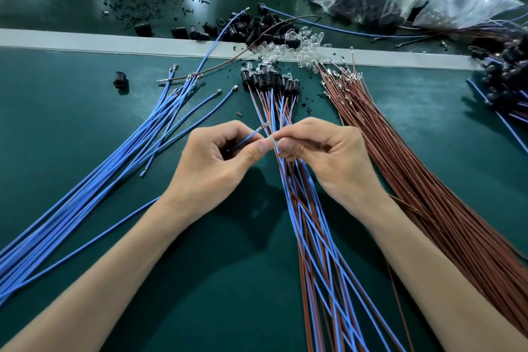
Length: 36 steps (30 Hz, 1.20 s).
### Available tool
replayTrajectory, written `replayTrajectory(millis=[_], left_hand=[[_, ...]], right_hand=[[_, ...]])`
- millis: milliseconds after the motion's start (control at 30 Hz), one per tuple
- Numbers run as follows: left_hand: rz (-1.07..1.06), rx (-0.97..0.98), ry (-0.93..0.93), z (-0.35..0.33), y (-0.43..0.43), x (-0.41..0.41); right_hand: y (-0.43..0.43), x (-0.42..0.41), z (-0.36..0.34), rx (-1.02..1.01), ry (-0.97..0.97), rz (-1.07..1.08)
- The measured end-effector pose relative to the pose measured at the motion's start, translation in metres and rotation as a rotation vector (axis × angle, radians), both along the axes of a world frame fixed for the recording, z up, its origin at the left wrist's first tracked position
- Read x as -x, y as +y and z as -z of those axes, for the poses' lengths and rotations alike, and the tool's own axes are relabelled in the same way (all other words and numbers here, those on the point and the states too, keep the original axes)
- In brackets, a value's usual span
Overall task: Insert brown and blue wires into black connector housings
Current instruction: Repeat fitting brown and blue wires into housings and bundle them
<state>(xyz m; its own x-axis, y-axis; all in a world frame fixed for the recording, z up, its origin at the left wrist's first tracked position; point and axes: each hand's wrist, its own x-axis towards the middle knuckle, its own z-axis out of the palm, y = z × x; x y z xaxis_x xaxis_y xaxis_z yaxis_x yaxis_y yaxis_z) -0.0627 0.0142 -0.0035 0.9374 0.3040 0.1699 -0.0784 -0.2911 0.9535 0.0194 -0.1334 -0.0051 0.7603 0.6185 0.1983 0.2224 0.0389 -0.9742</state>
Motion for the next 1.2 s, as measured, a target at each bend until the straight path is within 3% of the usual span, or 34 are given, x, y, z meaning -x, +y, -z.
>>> replayTrajectory(millis=[167,400,1200], left_hand=[[0.002,0.025,0.006,0.001,0.0014,-0.0003],[0.014,0.053,0.019,0.0015,0.0016,-0.0008],[0.043,0.062,0.086,0.0027,0.0047,-0.003]], right_hand=[[0.0008,0.0002,0.0041,0.083,-0.22,0.072],[-0.0008,-0.0018,0.0056,0.162,-0.366,0.108],[-0.0024,-0.0031,0.0041,0.15,-0.374,0.122]])
